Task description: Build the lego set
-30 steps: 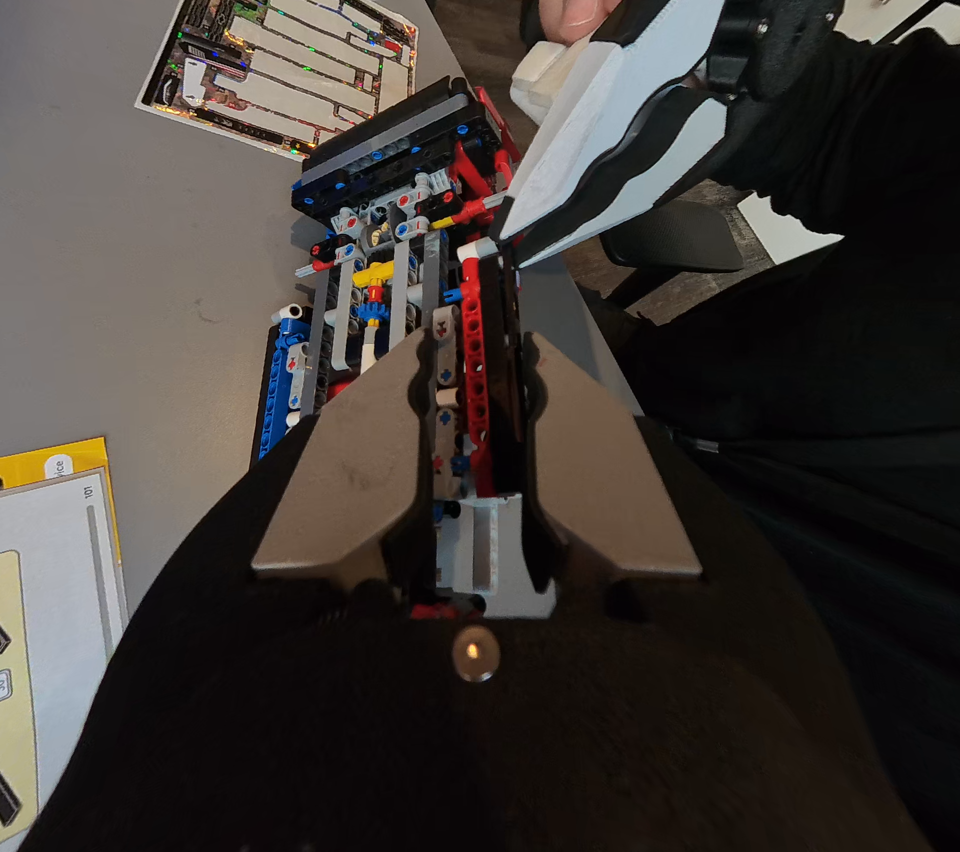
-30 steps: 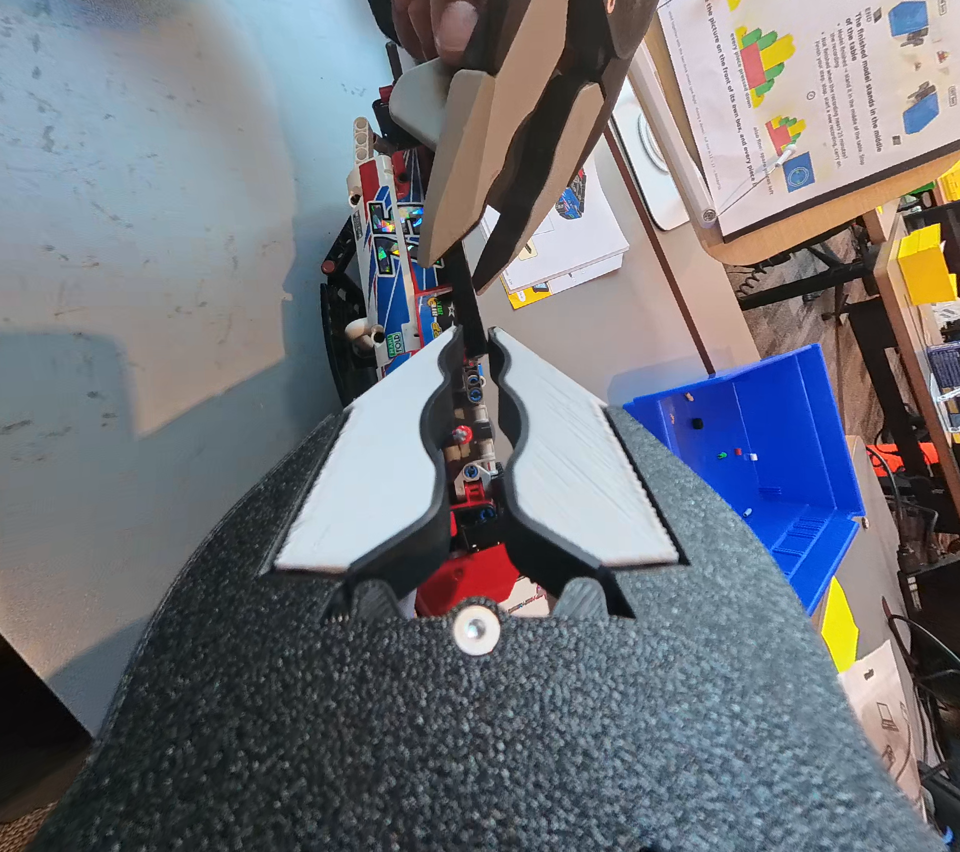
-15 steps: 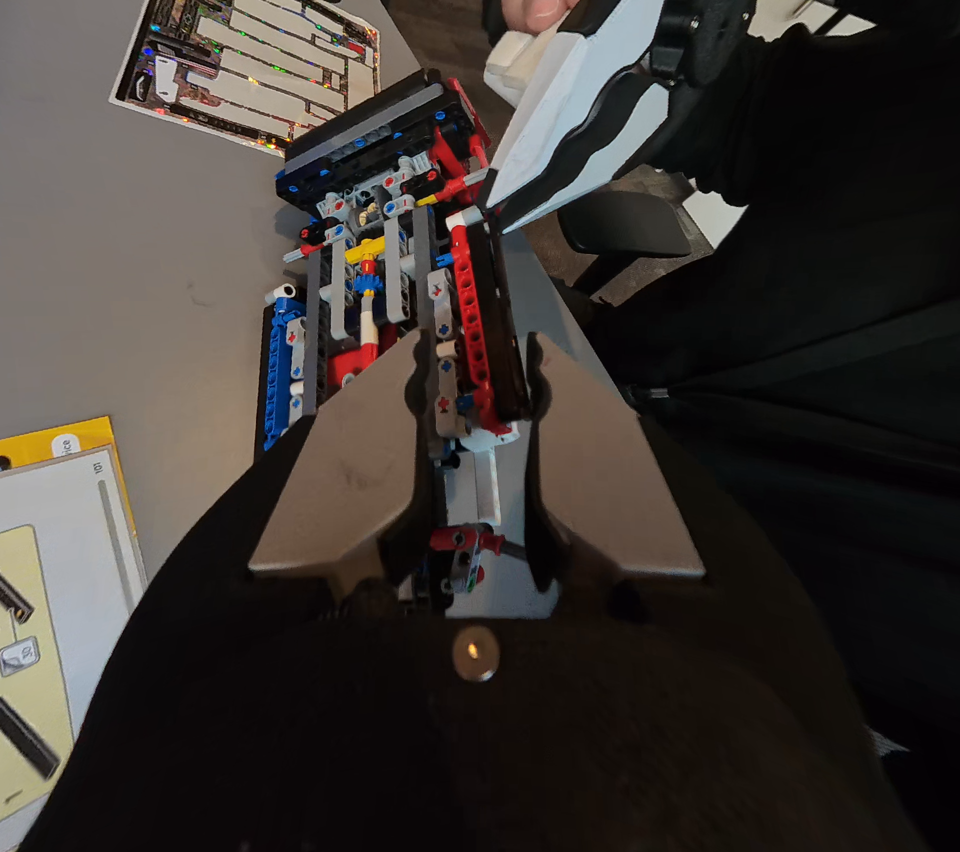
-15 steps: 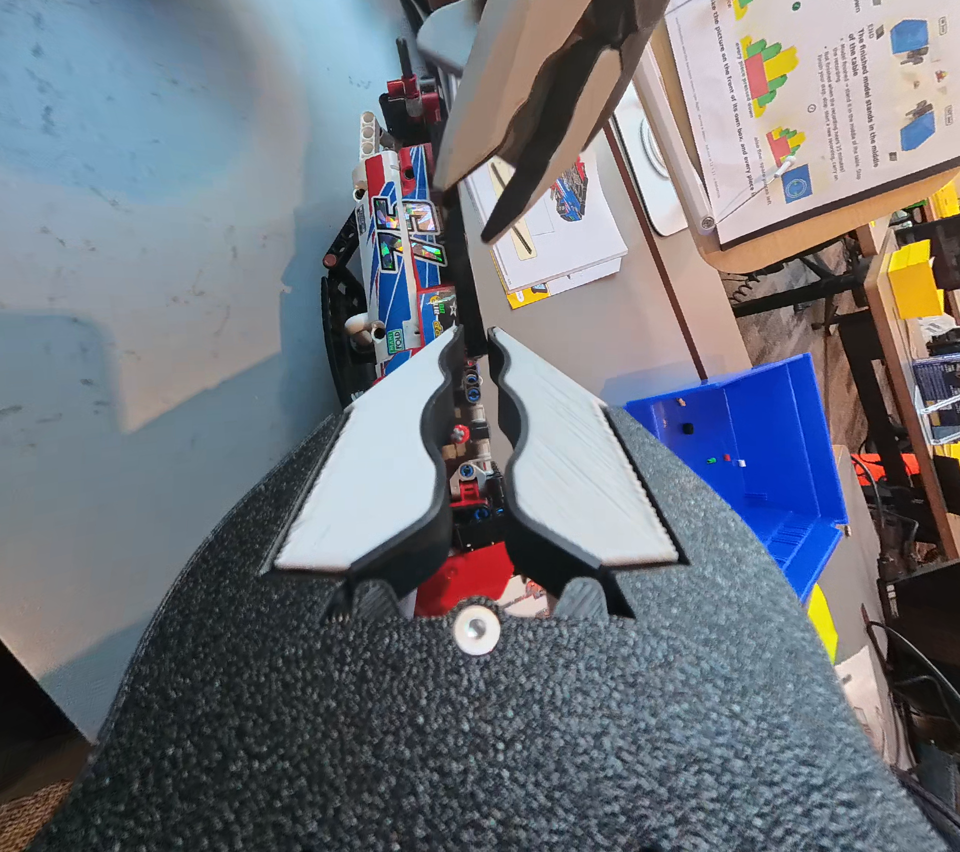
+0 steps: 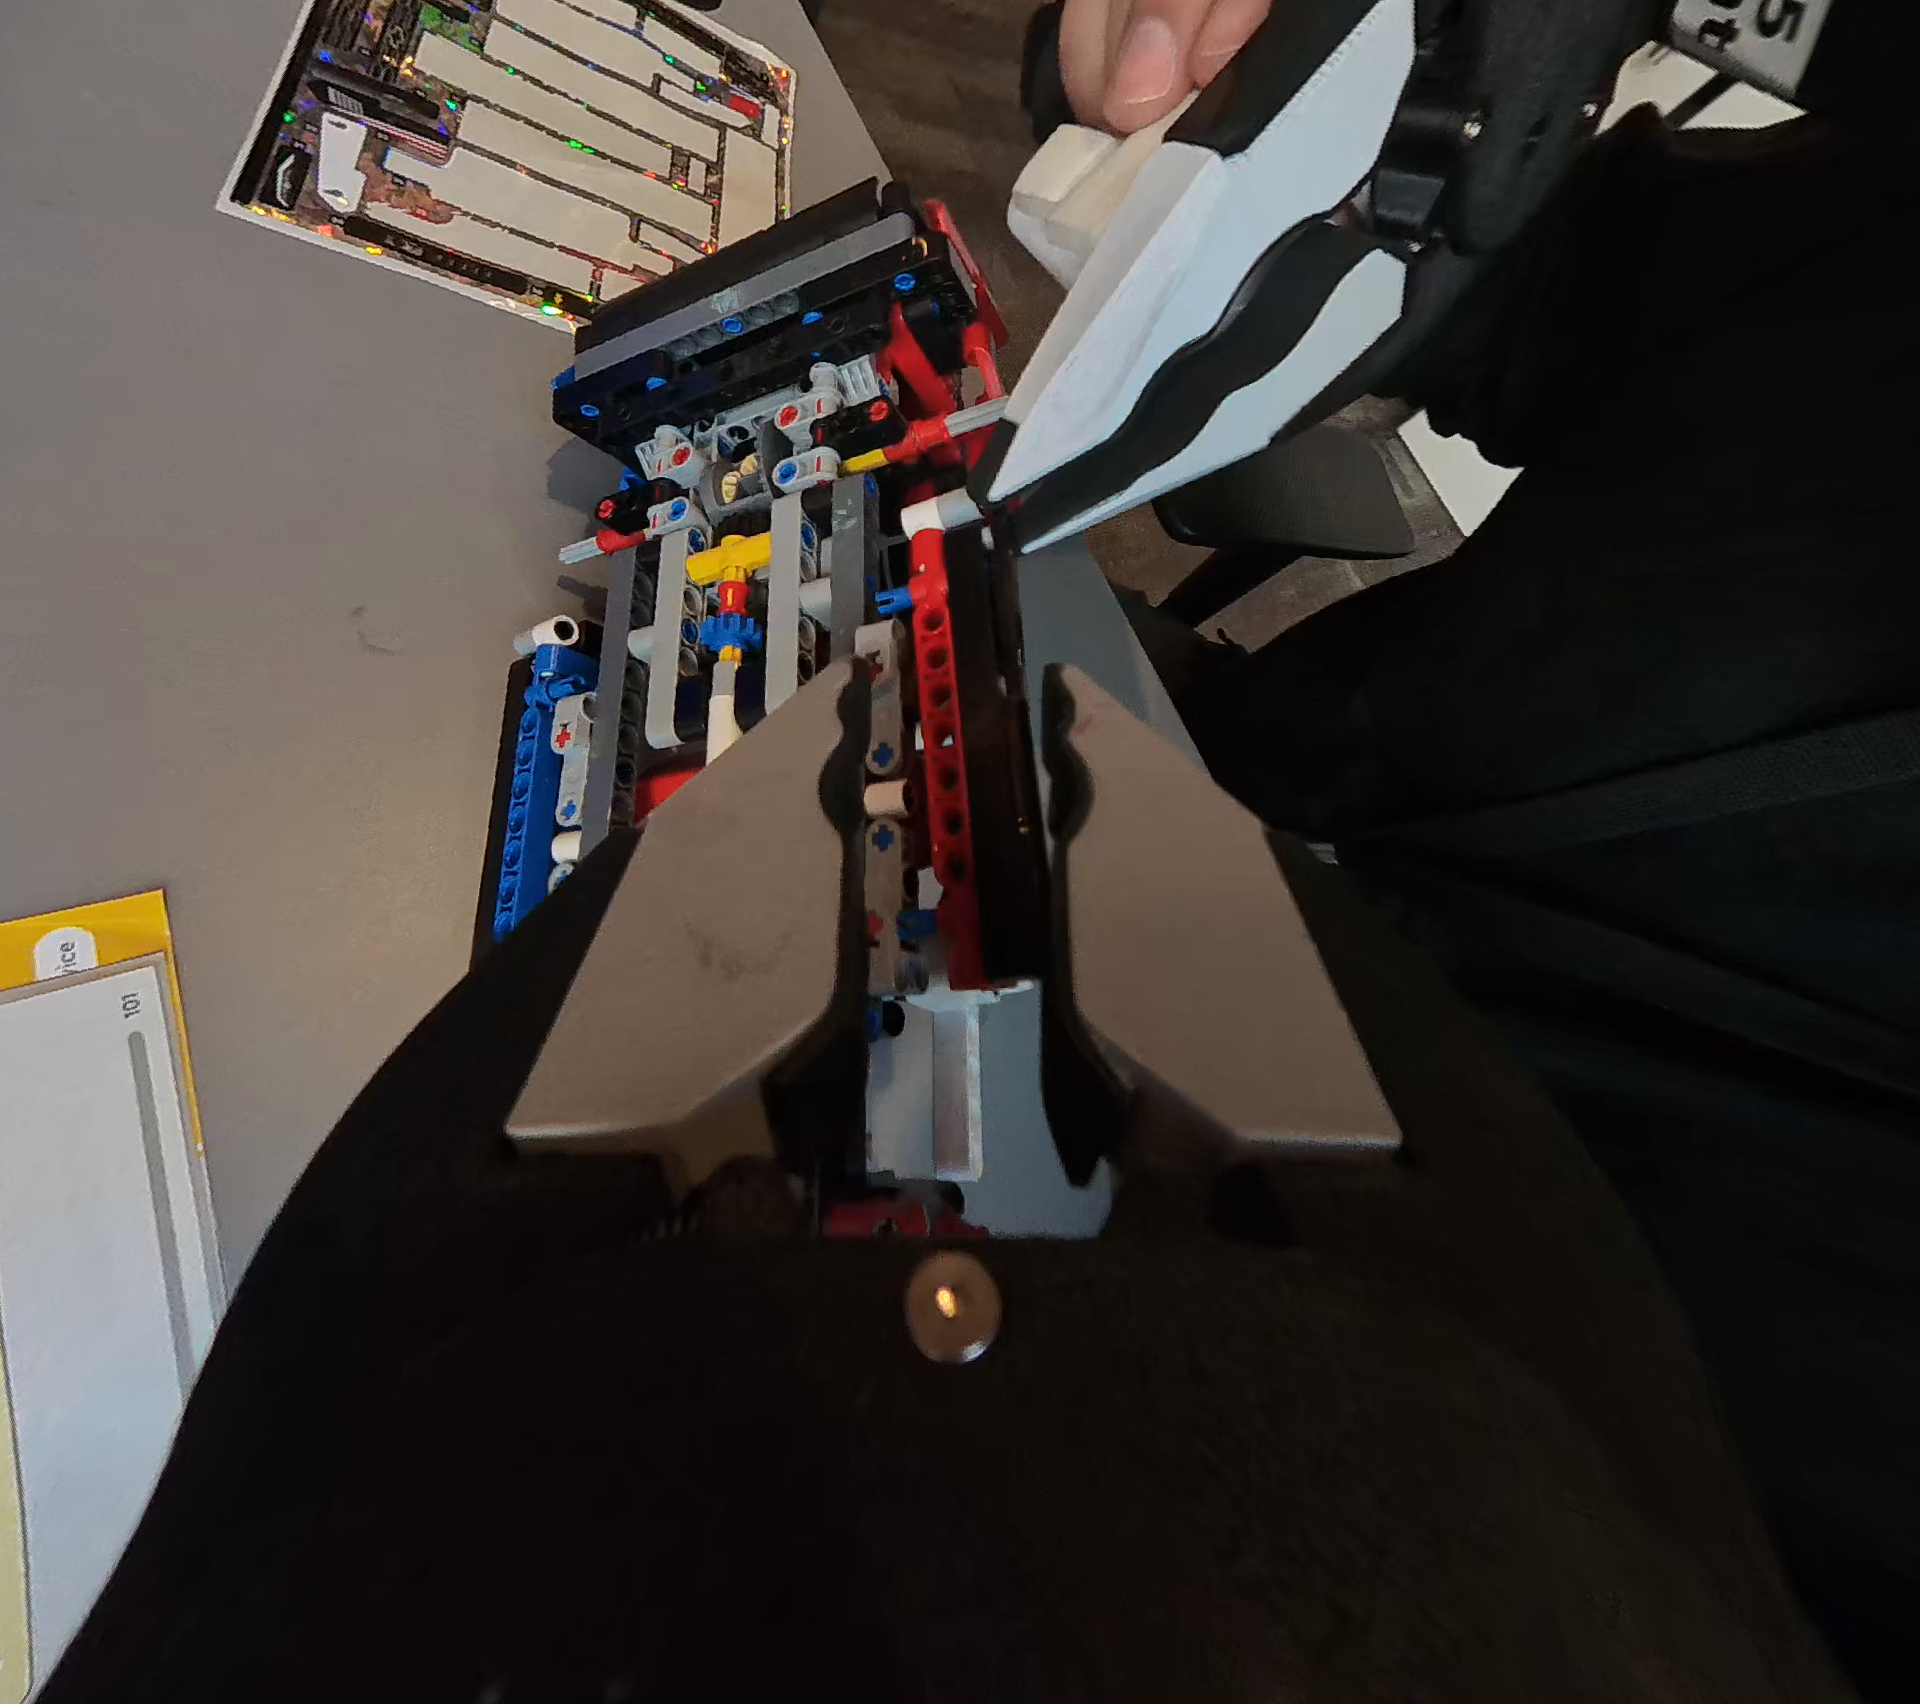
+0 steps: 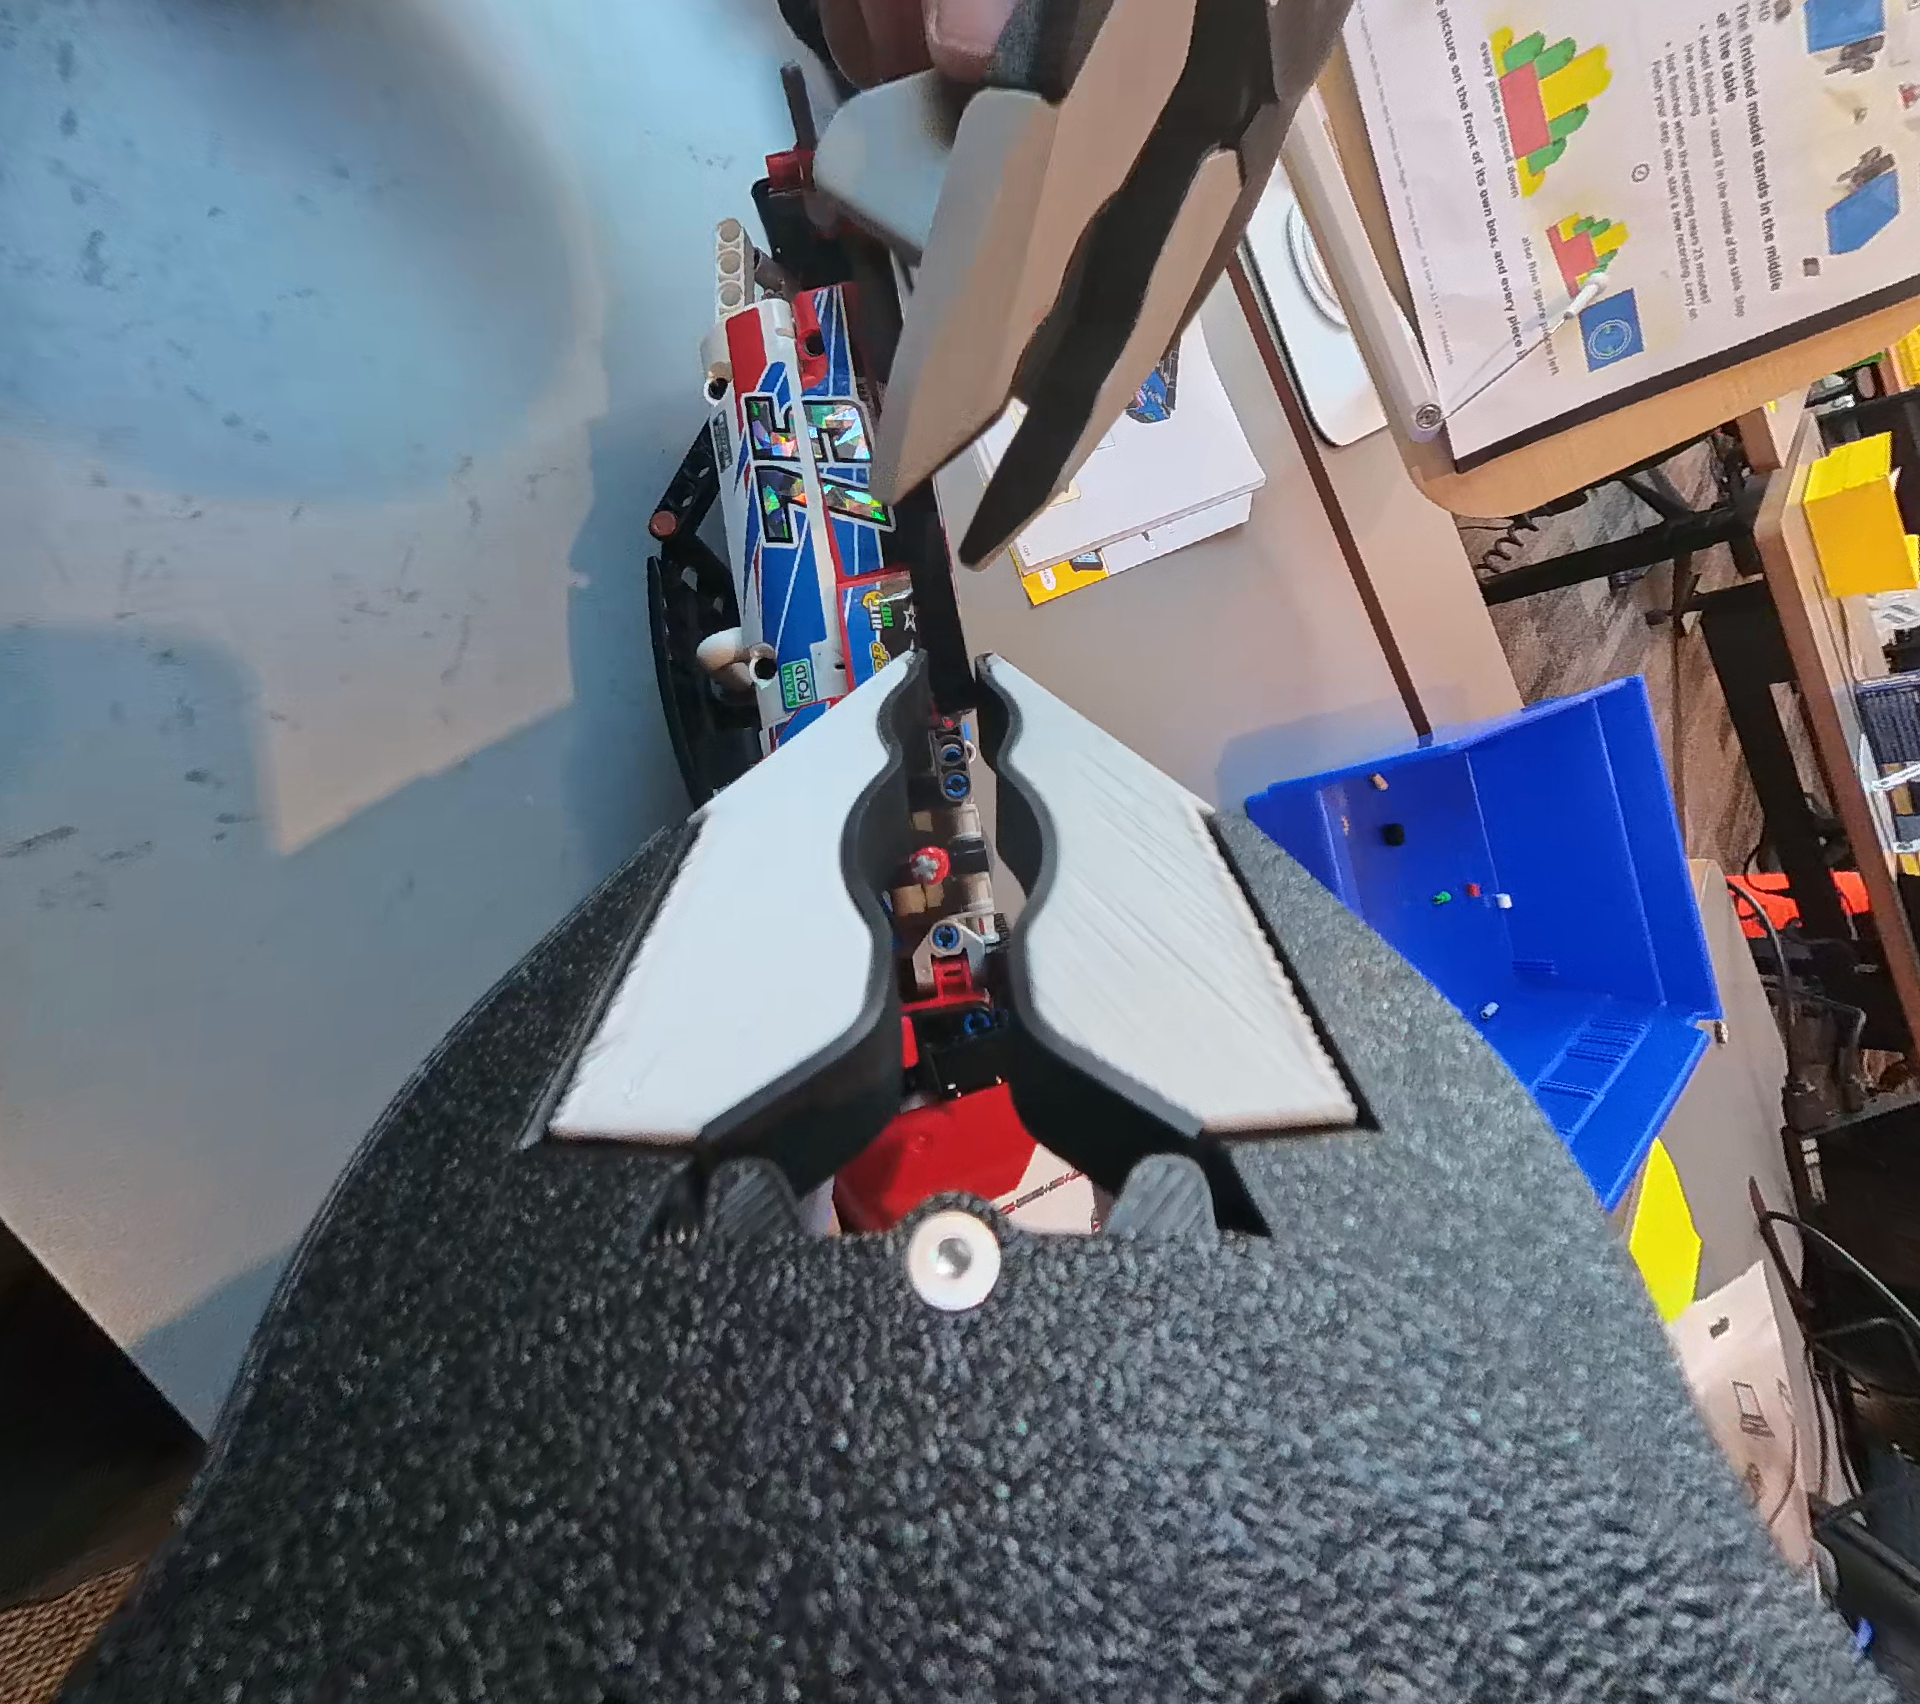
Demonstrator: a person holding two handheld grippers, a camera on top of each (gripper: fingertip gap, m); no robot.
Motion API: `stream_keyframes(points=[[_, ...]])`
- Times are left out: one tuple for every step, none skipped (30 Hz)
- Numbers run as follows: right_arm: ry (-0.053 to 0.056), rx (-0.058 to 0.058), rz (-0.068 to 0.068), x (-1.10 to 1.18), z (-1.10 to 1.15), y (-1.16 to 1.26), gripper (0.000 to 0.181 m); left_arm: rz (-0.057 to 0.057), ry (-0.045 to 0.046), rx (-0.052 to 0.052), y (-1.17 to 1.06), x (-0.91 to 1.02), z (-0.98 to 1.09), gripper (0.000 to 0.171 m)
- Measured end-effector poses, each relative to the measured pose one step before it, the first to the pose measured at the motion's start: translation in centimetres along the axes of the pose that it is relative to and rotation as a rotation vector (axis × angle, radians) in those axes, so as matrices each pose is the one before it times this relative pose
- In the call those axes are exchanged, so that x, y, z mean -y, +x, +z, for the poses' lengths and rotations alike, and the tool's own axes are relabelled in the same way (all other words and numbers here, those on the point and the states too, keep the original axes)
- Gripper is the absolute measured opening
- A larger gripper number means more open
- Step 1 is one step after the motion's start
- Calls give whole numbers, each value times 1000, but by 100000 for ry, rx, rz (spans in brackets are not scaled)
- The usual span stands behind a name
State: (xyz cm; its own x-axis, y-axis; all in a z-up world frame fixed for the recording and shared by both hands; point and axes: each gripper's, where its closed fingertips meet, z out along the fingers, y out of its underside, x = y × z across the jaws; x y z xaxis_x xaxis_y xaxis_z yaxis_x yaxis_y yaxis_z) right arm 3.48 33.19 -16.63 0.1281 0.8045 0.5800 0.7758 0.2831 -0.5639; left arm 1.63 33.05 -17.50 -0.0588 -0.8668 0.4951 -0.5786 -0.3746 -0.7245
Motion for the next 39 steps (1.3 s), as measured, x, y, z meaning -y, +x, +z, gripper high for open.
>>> stream_keyframes(points=[[-110,422,197,-7,-10,-31,7,-311,-123,-371,-6,-50,193,29],[-95,625,469,-2,-5,-43,7,-527,793,-1172,74,92,59,29],[17,547,610,-9,-12,-16,7,-894,359,-745,-22,28,-24,28],[174,573,640,-24,14,-20,7,-202,360,-388,-58,9,-30,26],[270,502,701,-7,19,0,7,-297,427,-681,22,20,12,26],[224,647,948,-13,11,13,7,-91,315,-423,4,18,-2,25],[162,801,1215,2,15,-2,7,258,165,-227,11,-1,-9,25],[173,937,1236,-12,24,-9,7,178,127,-247,12,-2,9,25],[221,1077,1320,-17,16,-9,7,198,199,-330,4,-8,11,25],[248,1151,1630,-10,13,18,7,-19,387,-274,-20,23,-6,25],[275,1258,1934,-19,28,28,7,-514,373,-318,-37,14,-21,24],[283,1597,2073,-18,41,7,7,-48,368,-260,-29,-5,-16,24],[86,1829,2038,-29,33,7,7,13,423,-173,-27,19,-9,24],[180,1867,1729,-28,22,15,8,65,408,-247,8,18,-20,23],[546,1842,1572,-2,5,52,8,959,665,-1225,218,87,-58,18],[692,2007,1781,-3,-25,67,8,-220,219,525,-42,78,-25,18],[577,2563,2214,-9,0,18,8,-249,-134,257,-12,17,16,18],[748,2640,2602,27,30,-10,9,-650,73,110,-18,29,0,17],[724,2337,1891,44,21,-34,9,-8,140,-9,12,5,-3,18],[36,1477,621,13,4,-20,9,-81,117,14,10,-17,-18,18],[-462,433,-384,4,-22,-1,9,-444,-146,133,11,-19,-59,18],[-842,-394,-1243,12,-7,-9,9,-674,-479,151,31,-68,-128,21],[-885,-897,-1869,-3,2,-24,8,-348,-257,-651,220,-22,-243,27],[-620,-1191,-1869,-6,15,-16,8,1097,411,-198,244,82,-386,28],[-291,-1040,-1415,13,2,-31,8,1718,796,1116,105,186,-485,27],[-149,-809,-1034,-6,5,-40,8,1281,855,1324,71,244,-572,28],[-3,-612,-859,-16,-20,-52,8,693,855,1052,79,232,-592,30],[66,-467,-895,-28,-33,-56,7,517,930,1048,33,199,-576,32],[233,-509,-895,-18,-19,-44,7,470,372,1438,-67,45,-479,33],[401,-453,-483,-4,-15,-15,7,209,-225,1441,-132,-90,-371,34],[418,-228,-81,1,-5,-3,7,-276,-114,689,-75,-92,-219,36],[379,-232,-217,7,12,23,7,-672,280,-231,26,-10,-60,36],[389,-310,-683,2,12,22,7,-533,333,-525,51,23,103,37],[451,-193,-759,16,13,24,7,-383,-13,-268,-20,6,301,37],[536,149,-251,-3,22,30,7,-339,-1022,-153,-57,-126,467,37],[611,522,328,6,14,28,7,-275,-1819,-220,-110,-236,571,38],[589,790,696,6,5,33,7,-319,-1909,-326,-141,-252,642,40],[582,720,605,10,10,26,7,-236,-2236,-716,-115,-317,626,40],[624,474,181,5,15,33,7,-227,-2298,-712,-149,-330,573,40]])
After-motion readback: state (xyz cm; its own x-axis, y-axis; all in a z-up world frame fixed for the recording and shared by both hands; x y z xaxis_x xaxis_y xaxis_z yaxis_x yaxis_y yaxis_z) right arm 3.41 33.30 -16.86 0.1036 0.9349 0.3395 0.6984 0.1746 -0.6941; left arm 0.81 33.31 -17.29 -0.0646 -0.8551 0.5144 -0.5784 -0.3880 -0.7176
